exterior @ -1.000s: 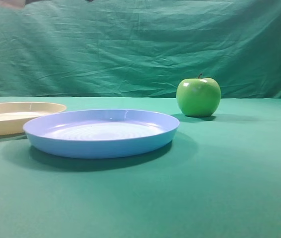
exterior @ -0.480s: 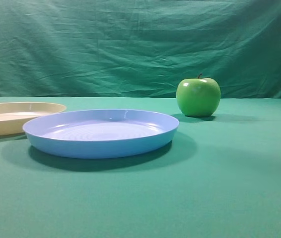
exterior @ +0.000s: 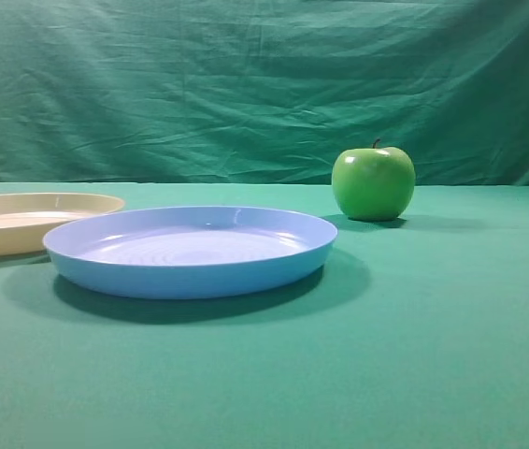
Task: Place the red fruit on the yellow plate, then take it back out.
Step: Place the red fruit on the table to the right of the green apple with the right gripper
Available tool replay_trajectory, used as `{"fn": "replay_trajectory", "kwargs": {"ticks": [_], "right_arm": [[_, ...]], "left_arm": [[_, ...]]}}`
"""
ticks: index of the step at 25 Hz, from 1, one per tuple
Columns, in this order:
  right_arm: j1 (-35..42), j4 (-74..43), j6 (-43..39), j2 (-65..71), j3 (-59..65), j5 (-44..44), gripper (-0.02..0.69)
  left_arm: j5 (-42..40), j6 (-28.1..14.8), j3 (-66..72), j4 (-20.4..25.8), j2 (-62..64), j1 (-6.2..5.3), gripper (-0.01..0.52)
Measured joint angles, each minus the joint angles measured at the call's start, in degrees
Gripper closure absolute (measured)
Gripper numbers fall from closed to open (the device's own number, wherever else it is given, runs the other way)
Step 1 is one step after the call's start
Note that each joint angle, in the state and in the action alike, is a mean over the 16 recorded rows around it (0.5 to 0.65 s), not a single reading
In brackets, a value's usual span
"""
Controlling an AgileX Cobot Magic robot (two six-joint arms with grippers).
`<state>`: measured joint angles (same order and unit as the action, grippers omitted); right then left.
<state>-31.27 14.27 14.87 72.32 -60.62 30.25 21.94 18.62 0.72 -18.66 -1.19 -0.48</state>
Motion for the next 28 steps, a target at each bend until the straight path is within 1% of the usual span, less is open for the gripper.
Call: {"fn": "replay_trajectory", "kwargs": {"ticks": [7, 14, 21, 28], "right_arm": [[7.11, -0.9, -3.01, -9.19, 10.36, -3.58, 0.471], [13.03, -2.17, -4.38, -13.04, 18.07, -6.63, 0.471], [14.06, -3.27, -4.17, -11.43, 26.62, -15.25, 0.471], [13.9, -3.57, -4.0, -5.3, 33.24, -26.18, 0.471]], "left_arm": [[0.0, 0.0, 0.0, 0.0, 0.0, 0.0, 0.514], [0.0, 0.0, 0.0, 0.0, 0.0, 0.0, 0.514], [0.0, 0.0, 0.0, 0.0, 0.0, 0.0, 0.514], [0.0, 0.0, 0.0, 0.0, 0.0, 0.0, 0.514]]}}
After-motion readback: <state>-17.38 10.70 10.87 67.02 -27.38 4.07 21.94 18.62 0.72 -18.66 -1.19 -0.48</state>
